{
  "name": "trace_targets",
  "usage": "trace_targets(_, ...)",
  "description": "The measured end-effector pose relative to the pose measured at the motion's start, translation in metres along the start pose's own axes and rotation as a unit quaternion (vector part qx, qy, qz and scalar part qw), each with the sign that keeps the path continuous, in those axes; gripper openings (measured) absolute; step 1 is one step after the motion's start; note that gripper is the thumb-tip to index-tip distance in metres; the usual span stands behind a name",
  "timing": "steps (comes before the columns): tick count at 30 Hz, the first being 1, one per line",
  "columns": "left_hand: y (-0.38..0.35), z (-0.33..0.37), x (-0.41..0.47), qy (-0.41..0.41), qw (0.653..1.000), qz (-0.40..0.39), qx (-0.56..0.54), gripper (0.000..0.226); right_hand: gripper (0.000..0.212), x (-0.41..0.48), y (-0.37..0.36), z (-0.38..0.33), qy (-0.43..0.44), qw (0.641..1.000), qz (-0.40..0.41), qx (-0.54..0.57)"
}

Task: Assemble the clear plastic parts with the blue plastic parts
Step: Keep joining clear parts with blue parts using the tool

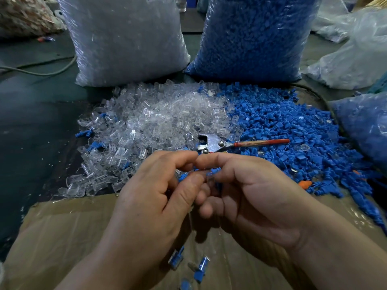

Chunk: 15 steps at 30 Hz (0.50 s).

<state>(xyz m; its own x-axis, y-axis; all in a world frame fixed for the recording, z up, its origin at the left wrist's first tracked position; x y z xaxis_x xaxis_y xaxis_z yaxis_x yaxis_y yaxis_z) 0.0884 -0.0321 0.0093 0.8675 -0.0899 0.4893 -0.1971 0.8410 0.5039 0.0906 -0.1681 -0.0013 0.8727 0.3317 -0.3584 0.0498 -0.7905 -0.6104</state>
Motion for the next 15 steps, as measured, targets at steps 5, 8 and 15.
trace_targets(5,-0.0014,0.0025,0.0014,-0.019,1.000,-0.023,0.001,0.032,0.047,-0.0004,-0.0004,0.0003,-0.001,1.000,-0.014,-0.012)
trace_targets(8,-0.0034,0.0014,0.0015,-0.025,0.999,-0.024,0.018,0.035,0.046,-0.0012,-0.0013,0.0036,-0.012,1.000,-0.013,-0.025)
trace_targets(15,-0.0034,0.0015,0.0018,-0.046,0.997,-0.030,0.054,0.045,0.043,-0.0043,-0.0029,0.0037,-0.006,0.997,0.005,-0.074)
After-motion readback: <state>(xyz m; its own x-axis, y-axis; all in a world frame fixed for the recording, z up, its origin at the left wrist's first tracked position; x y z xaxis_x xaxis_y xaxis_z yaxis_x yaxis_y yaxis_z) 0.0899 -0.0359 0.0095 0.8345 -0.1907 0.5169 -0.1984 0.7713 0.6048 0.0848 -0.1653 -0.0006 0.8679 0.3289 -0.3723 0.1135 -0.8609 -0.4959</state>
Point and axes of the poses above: each hand's wrist, its own x-axis towards the middle knuckle, its own y-axis out of the back of the hand, z = x × y, the point moved 5 cm from there along x, towards the middle knuckle, and after that the axes turned 10 degrees about z, right-handed, at the moved point
